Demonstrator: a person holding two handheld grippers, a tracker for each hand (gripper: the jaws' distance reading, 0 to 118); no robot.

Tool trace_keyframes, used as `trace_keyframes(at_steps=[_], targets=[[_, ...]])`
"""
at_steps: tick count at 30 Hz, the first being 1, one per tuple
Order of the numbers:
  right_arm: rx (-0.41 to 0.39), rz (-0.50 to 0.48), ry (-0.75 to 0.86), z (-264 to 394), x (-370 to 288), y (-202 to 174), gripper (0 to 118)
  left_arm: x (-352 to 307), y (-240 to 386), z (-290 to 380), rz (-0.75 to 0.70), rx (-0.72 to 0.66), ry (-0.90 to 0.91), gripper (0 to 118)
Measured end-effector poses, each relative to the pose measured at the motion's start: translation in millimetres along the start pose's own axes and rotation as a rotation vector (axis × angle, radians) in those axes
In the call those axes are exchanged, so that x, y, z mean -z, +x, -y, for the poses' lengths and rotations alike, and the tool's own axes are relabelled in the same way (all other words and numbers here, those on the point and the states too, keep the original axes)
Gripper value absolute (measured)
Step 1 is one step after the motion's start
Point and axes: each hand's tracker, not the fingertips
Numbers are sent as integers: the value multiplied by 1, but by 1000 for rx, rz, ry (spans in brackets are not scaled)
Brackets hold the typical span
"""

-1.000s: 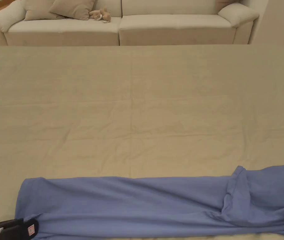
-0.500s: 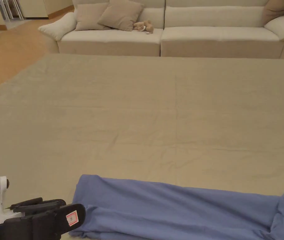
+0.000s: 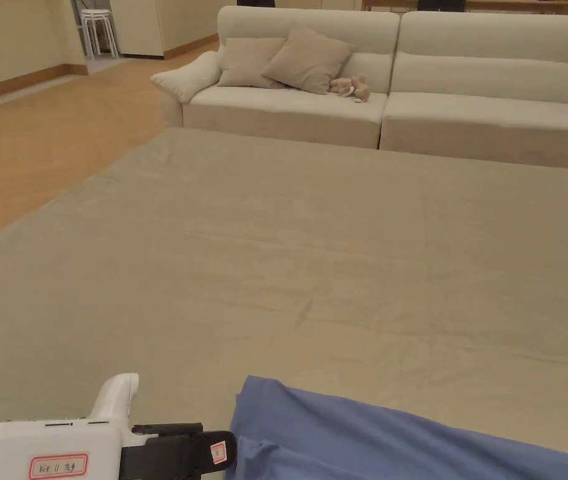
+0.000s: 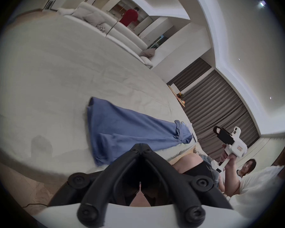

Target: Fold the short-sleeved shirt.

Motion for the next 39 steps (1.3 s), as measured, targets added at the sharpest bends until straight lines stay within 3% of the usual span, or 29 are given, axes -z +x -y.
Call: trace_keyframes(at_steps=[3,7,8,9,11,12,13,17,21,30,31,32,33,34,36,38,39], targets=[[-28,-7,-26,-6,2,-15,0,6,-47,-19,86,-174,-48,0],[-42,3,-48,2,-1,-16,0,15,-91,-34,116,-239,-111,0],[-43,5,-52,0,3,-33,0,18,-97,-36,86,-238,-119,0],[-43,5,-57,-2,4,-36,0,22,-86,-35,64,-226,-107,9],[-50,13,-68,-4,5,-42,0,28,-96,-38,85,-226,-145,73],[-52,11,-75,-4,8,-46,0,30,-102,-38,145,-275,-170,94],[-51,13,-80,-5,9,-49,0,32,-107,-39,209,-330,-197,101],[-50,1,-88,-10,15,-65,0,43,-106,-46,176,-219,-225,101],[-68,-23,-102,-15,21,-74,0,66,-103,-52,217,-279,-227,101],[-65,-35,-97,-12,20,-63,0,135,-52,-40,280,-146,-369,99],[-65,-35,-99,-10,19,-61,0,138,-50,-43,280,-156,-374,93],[-64,-36,-103,-11,20,-62,0,139,-49,-44,272,-163,-383,79],[-59,-35,-108,-9,19,-60,0,139,-48,-46,249,-148,-391,49],[-55,-35,-113,-6,18,-58,0,138,-48,-46,189,-116,-393,9],[-51,-27,-119,-1,17,-55,0,138,-55,-42,49,-121,-379,9],[-40,-27,-127,2,16,-51,0,134,-58,-38,156,-247,-388,9],[-34,-24,-129,4,17,-49,0,131,-55,-38,133,-212,-375,9]])
